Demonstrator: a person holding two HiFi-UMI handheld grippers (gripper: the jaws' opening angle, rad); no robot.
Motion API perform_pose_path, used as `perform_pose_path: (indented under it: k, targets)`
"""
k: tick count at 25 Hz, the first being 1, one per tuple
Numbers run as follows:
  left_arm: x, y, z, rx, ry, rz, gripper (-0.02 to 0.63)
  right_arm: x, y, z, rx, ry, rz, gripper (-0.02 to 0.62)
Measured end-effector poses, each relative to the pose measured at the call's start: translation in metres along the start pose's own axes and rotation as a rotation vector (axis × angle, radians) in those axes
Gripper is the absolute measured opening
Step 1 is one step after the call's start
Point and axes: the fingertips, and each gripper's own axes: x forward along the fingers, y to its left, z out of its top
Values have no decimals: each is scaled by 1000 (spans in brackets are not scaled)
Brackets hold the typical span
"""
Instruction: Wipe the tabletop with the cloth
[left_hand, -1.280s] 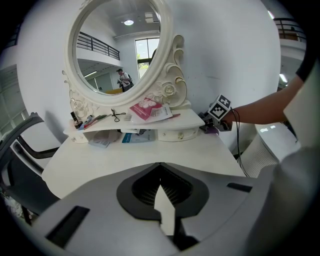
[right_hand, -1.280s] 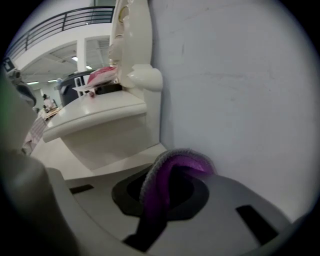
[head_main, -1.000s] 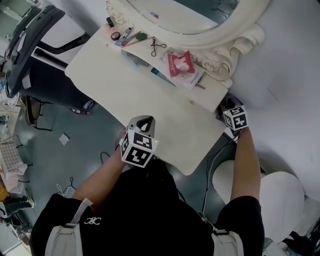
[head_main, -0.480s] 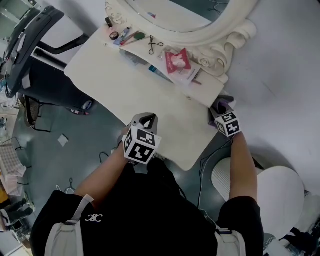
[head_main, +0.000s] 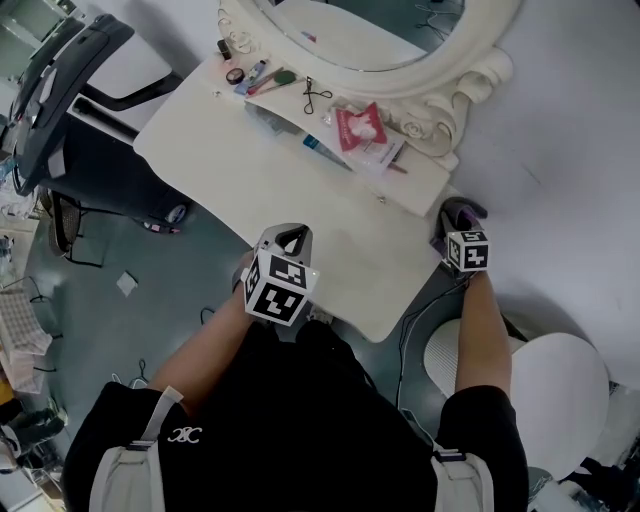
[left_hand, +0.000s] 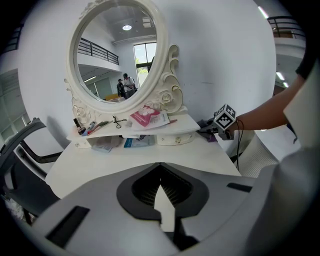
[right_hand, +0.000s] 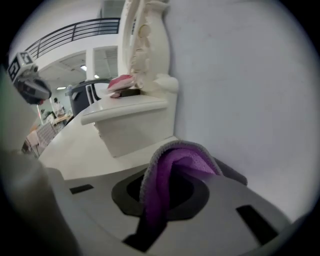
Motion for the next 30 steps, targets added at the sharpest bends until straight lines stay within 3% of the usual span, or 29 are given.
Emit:
perform_pose_path:
  k: [2, 6, 13, 18, 20, 25, 30]
  targets:
    - [1, 2, -3, 4, 4, 3, 3, -1, -9, -1, 55, -9, -11, 41]
    - [-2, 0, -8, 3, 5, -2, 3, -2, -5, -1, 48, -2, -33, 41]
    - [-6, -2, -5, 9, -16, -6, 3, 7, 74, 11, -157, 6, 84, 41]
    - [-14, -4, -4, 16, -32, -4, 3, -2, 79, 3, -170, 9, 105, 41]
    - [-17, -5, -5, 16, -37, -5, 4, -7, 70, -4, -147, 10, 92, 41]
    - [-22, -8, -15, 16, -36, -13, 3, -22, 39, -20, 26, -12, -41, 41]
    - [-28, -9, -25, 10, -30, -17, 4, -26, 46, -24, 70, -28, -83, 41]
